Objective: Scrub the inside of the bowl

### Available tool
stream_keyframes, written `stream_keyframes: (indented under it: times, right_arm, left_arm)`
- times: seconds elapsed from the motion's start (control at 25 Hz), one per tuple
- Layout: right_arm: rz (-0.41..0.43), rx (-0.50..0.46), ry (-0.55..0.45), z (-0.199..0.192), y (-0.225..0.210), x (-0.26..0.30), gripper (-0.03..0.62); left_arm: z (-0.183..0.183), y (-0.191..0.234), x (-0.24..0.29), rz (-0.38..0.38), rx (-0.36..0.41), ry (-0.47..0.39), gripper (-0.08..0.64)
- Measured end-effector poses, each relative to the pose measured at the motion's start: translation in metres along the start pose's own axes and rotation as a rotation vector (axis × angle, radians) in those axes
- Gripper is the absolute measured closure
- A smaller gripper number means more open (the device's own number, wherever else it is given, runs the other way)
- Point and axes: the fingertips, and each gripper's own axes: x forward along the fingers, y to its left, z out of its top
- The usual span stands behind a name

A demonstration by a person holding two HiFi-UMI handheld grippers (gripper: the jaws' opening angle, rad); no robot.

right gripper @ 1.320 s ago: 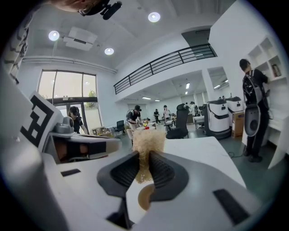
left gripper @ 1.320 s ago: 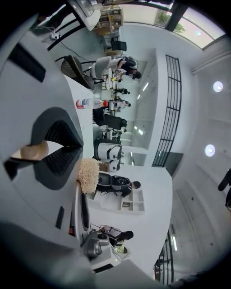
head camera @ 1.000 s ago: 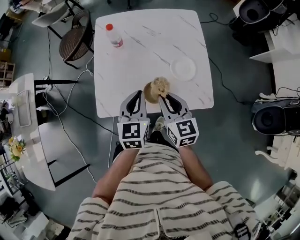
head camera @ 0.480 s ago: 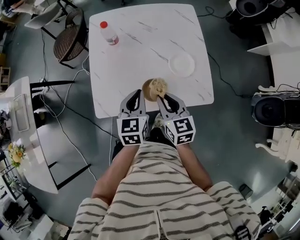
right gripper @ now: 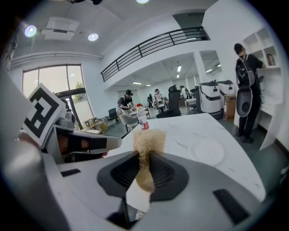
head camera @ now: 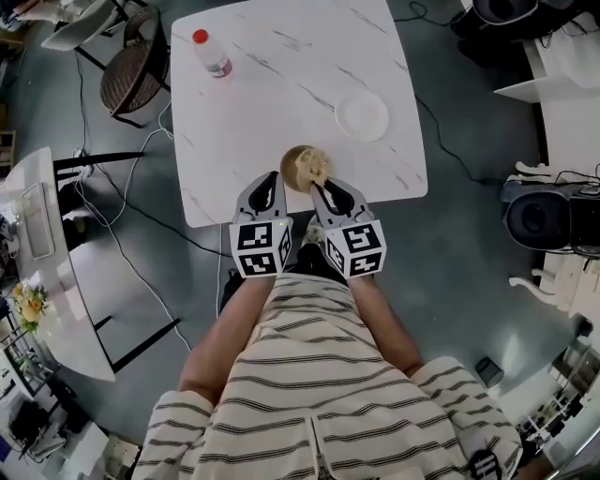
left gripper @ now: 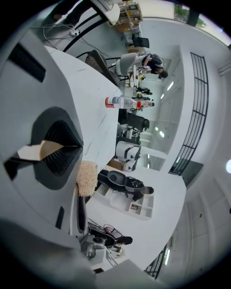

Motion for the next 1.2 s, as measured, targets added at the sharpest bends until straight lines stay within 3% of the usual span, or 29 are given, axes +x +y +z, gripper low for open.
stream_keyframes:
  times: [0.28,0.72,0.84,1.08,1.2]
  right_arm:
    - [-0.017,-0.008,0.017,-0.006,-0.003,0.012,0.520]
    - [-0.013,0.012,0.093,-0.025,-0.006,0.028,0.520]
    - [-0.015,0.015,0.106,-0.029,-0.007,0.031,0.520]
    - [-0.013,0.009,0.110,-0.031,-0.010,0.036,0.520]
    - [-0.013,0.007,0.113,-0.032,-0.011,0.036,0.520]
  left_arm:
    - [-0.016,0.005,0.010,0.006,0.036,0.046,0.554]
    - [-0.057,0.012,0.032,-0.058,-0.059,0.198,0.552]
    - [-0.067,0.013,0.036,-0.075,-0.110,0.229,0.552]
    - [-0.078,0.018,0.044,-0.110,-0.284,0.253,0.552]
    - [-0.082,0.017,0.045,-0.124,-0.320,0.266,0.551]
